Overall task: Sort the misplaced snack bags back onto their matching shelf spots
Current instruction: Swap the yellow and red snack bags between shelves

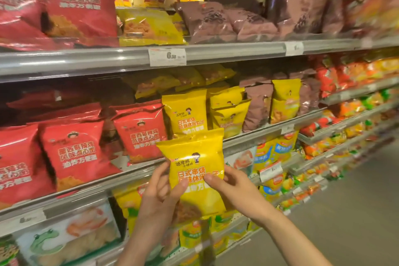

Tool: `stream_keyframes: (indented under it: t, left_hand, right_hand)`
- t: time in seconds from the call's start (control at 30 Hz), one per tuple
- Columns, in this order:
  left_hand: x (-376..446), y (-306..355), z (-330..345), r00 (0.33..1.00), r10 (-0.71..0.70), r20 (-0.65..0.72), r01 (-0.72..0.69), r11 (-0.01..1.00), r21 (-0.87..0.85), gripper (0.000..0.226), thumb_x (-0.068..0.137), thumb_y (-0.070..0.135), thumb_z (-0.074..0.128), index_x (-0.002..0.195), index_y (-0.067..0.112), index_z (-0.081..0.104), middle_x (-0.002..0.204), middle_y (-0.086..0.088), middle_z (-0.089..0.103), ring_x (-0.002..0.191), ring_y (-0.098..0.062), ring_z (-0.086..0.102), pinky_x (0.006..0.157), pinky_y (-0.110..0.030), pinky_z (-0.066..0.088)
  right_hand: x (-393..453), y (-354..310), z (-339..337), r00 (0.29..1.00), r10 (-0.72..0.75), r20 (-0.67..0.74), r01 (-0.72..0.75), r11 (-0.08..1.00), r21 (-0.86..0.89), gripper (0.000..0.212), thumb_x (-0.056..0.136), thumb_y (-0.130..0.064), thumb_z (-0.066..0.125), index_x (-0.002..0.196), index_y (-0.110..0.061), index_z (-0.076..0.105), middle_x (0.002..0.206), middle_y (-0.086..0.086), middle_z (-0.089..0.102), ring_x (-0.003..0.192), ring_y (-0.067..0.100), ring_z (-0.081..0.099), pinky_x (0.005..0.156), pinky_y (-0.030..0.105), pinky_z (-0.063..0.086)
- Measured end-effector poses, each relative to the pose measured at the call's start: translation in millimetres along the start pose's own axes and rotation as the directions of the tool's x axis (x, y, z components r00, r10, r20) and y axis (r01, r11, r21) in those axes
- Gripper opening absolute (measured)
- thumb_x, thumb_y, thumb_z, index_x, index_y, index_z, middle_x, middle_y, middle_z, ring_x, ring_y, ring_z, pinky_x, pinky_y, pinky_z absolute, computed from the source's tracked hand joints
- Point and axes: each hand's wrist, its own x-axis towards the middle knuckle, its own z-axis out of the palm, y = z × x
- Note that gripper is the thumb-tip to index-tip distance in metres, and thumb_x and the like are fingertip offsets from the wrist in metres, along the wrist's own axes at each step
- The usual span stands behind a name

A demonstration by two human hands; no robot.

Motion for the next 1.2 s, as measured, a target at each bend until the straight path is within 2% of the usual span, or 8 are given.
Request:
stream_keyframes:
  t: [0.17,0.3,0.43,0.6,0.8,0.93,1.07,1.2]
  left_hand:
    - [3.3,5.0,68.2,1.000,-0.014,0.011,0.014,0.999,-0.036,0.050,0.090,0.004,0.067,0.130,0.031,0.051,0.092,0.015,0.080,0.087,0.002,0.074,0.064,-0.010,0.054]
    - [16.5,2.1,141.1,0.999,-0.034,-0.014,0.033,0.999,-0.010,0.069,0.080,0.019,0.081,0.141,0.021,0.048,0.103,0.003,0.080,0.097,-0.010,0.075,0.075,-0.022,0.059]
    - [25.0,0.6,222.3,0.999,-0.052,0.004,0.052,0.999,0.017,0.055,0.092,0.009,0.069,0.136,0.026,0.041,0.075,0.034,0.072,0.076,0.018,0.067,0.065,-0.006,0.051]
    - [41.7,3.2,288.9,0.999,-0.044,0.011,0.043,0.997,0.064,0.081,0.073,0.061,0.079,0.143,0.040,0.044,0.116,0.004,0.076,0.113,-0.017,0.070,0.102,-0.053,0.052]
    - [68.8,7.4,322.7,0.999,-0.036,0.040,0.035,0.999,0.031,0.069,0.081,0.042,0.078,0.142,0.032,0.047,0.117,0.006,0.076,0.107,-0.012,0.072,0.096,-0.042,0.057]
    - [97.0,8.2,332.1,0.998,-0.021,0.056,0.016,0.995,0.103,0.066,0.080,0.046,0.072,0.139,0.040,0.044,0.108,0.013,0.077,0.100,-0.002,0.072,0.086,-0.028,0.059]
    - [124.8,-11.5,339.8,0.998,-0.023,0.053,0.014,0.986,0.164,0.070,0.074,0.071,0.073,0.133,0.059,0.037,0.107,0.021,0.074,0.102,0.004,0.068,0.096,-0.032,0.052]
    - [143.2,-19.0,349.1,0.997,-0.032,0.071,0.023,0.993,0.120,0.083,0.065,0.075,0.072,0.137,0.051,0.039,0.111,0.018,0.074,0.106,-0.003,0.069,0.100,-0.038,0.053]
  right_hand:
    - [-4.9,7.0,-65.8,1.000,-0.023,-0.013,0.023,1.000,-0.011,0.023,0.098,-0.021,0.063,0.118,-0.014,0.071,0.109,-0.002,0.078,0.101,0.009,0.073,0.080,0.021,0.054]
    - [-4.4,16.6,-139.0,1.000,-0.009,-0.002,0.009,0.999,-0.037,0.036,0.091,-0.039,0.069,0.119,-0.017,0.070,0.106,-0.010,0.077,0.099,0.006,0.071,0.084,0.021,0.054]
    - [-3.4,23.8,-222.5,0.999,0.033,0.005,-0.033,0.999,-0.018,0.069,0.076,-0.060,0.078,0.131,-0.020,0.064,0.127,-0.001,0.072,0.122,0.019,0.065,0.104,0.044,0.051]
    - [4.3,21.3,-297.0,0.997,0.043,0.065,-0.049,0.995,0.082,0.045,0.083,-0.040,0.079,0.117,-0.012,0.069,0.105,0.003,0.079,0.097,0.018,0.076,0.073,0.027,0.062]
    - [27.8,19.1,-334.6,1.000,0.026,0.005,-0.026,0.998,-0.049,0.063,0.073,-0.069,0.074,0.100,-0.012,0.071,0.083,0.011,0.070,0.072,0.024,0.062,0.067,0.049,0.054]
    - [43.6,8.3,-347.8,0.998,0.053,0.026,-0.051,0.997,-0.054,0.033,0.089,-0.038,0.065,0.111,-0.016,0.072,0.092,0.000,0.080,0.083,0.017,0.077,0.072,0.039,0.064]
    - [54.5,6.0,-367.1,1.000,0.023,0.013,-0.021,0.993,-0.119,0.054,0.086,-0.058,0.069,0.117,-0.014,0.069,0.112,0.020,0.072,0.104,0.036,0.071,0.092,0.057,0.056]
    - [66.8,9.6,-382.3,0.999,0.026,0.023,-0.022,0.990,-0.138,0.041,0.090,-0.050,0.063,0.119,-0.021,0.070,0.112,0.006,0.076,0.106,0.022,0.073,0.098,0.051,0.055]
